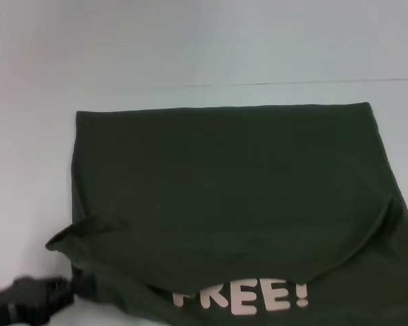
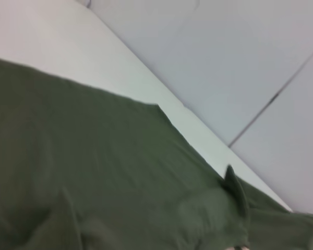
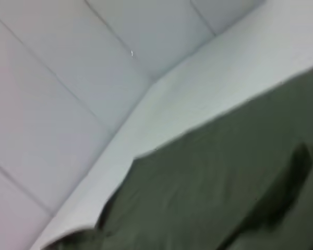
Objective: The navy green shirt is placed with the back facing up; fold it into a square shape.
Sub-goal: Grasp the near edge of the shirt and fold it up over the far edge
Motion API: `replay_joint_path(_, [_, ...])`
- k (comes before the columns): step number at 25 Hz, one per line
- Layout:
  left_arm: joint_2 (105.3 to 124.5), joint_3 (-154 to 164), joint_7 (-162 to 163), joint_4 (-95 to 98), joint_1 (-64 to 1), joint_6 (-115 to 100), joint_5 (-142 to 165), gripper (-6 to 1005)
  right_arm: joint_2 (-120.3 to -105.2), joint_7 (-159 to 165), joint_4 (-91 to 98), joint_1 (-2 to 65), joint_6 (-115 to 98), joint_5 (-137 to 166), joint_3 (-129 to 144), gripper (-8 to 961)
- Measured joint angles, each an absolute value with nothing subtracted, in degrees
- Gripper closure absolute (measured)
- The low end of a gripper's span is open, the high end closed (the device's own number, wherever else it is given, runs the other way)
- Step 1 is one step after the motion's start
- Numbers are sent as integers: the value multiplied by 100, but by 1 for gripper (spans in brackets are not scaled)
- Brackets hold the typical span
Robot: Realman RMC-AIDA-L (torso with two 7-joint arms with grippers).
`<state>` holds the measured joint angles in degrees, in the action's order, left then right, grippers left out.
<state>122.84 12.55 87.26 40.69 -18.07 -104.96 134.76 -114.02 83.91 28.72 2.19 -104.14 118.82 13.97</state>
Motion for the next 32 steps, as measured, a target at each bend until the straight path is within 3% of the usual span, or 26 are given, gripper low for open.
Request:
replay_joint_path(11, [11852, 725, 9167, 3603, -3110, -9357, 13305, 963, -11001, 9071, 2870, 1776, -9763, 11864, 393, 915])
replay_joint_path(15, [11773, 749, 9293, 3343, -3673, -8374, 13204, 963, -10928, 9291, 2826, 2418, -8880, 11863, 395, 914])
replay_joint_path(22, [11890, 850, 9238, 3004, -4421, -6559, 13172, 964, -11093, 9094, 2598, 3452, -6917, 11860, 676, 915])
replay_joint_path(32, [12199, 1081, 8850, 2935, -4805, -5116, 12876, 964, -11323, 8394, 2136, 4102, -5230, 11692, 738, 914])
